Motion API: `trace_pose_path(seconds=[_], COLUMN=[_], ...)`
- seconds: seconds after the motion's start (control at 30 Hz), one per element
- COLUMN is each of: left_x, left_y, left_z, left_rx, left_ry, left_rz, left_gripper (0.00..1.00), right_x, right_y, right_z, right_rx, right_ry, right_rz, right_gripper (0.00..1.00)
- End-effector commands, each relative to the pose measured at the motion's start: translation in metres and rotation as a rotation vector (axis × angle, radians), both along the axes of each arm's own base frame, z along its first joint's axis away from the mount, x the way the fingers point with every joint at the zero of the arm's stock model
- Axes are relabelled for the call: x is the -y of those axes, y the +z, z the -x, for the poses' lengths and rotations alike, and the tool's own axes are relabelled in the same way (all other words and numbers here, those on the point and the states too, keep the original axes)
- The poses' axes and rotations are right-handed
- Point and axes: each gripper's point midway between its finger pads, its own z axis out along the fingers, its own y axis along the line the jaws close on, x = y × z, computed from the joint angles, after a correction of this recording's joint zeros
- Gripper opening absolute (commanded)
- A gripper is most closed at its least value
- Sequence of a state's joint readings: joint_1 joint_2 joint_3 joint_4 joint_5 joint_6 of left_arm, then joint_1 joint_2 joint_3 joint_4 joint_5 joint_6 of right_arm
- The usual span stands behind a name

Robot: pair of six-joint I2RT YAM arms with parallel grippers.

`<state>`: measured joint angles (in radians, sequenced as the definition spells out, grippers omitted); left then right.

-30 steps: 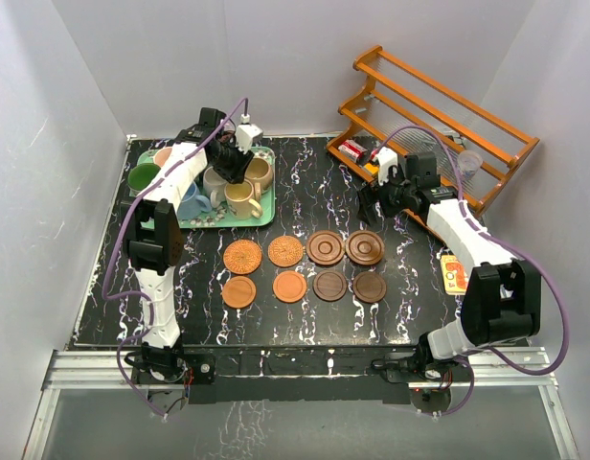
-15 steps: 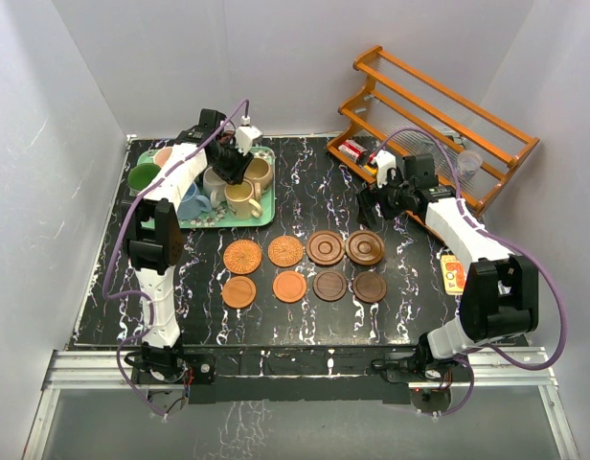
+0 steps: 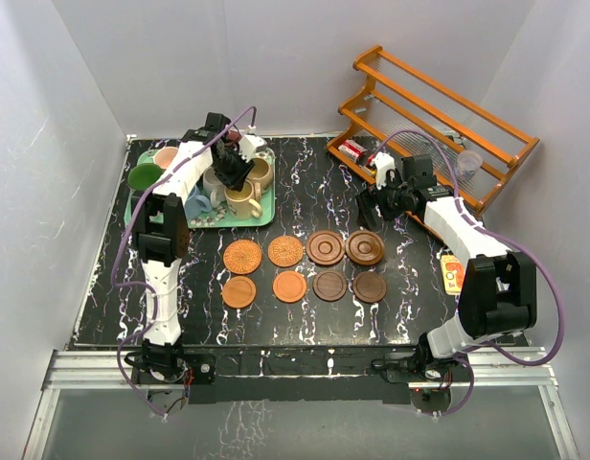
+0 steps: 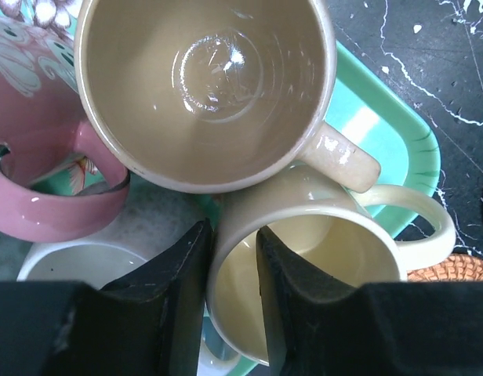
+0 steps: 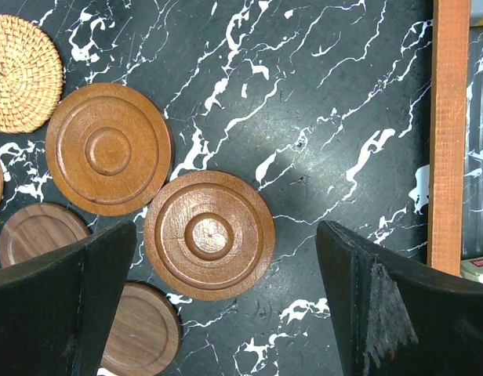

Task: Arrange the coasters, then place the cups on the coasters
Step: Pick up the cup from the tray.

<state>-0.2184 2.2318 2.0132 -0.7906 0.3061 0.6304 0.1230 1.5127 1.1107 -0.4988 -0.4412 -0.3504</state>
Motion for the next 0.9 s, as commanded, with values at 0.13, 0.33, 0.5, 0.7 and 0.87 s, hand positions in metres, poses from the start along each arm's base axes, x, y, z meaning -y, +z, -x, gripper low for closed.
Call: trace_pose_path(seconds=[0.13, 0.33, 0.5, 0.7, 0.87], left_x=[0.003, 0.007, 0.009, 0.009, 0.012], left_y=[0.011, 0.027, 0.042, 0.067, 0.091], left_z=[0.008, -0.001, -0.003, 0.006, 0.023], left_rx=[-0.021, 0.031, 0.054, 0.075, 0.084], left_ry=[-0.038, -0.038, -0.046, -0.070, -0.070], left_rz=[0.004, 0.010, 0.007, -0.011, -0.014], left_gripper=[0.21, 0.12, 0.04, 0.00, 0.00], right_x=[0.000, 0.000, 0.000, 0.000, -0.002], right_y=[0.019, 0.019, 0.020, 0.020, 0.022], right_z=[-0.017, -0.017, -0.017, -0.016, -0.016], right_rx=[0.067, 0.066, 0.068, 0.068, 0.067], right_ry=[0.004, 0.002, 0.003, 0.004, 0.009], right_rz=[0.001, 0.002, 0.003, 0.000, -0.009], right_gripper=[0.98, 0.98, 0.98, 0.98, 0.98])
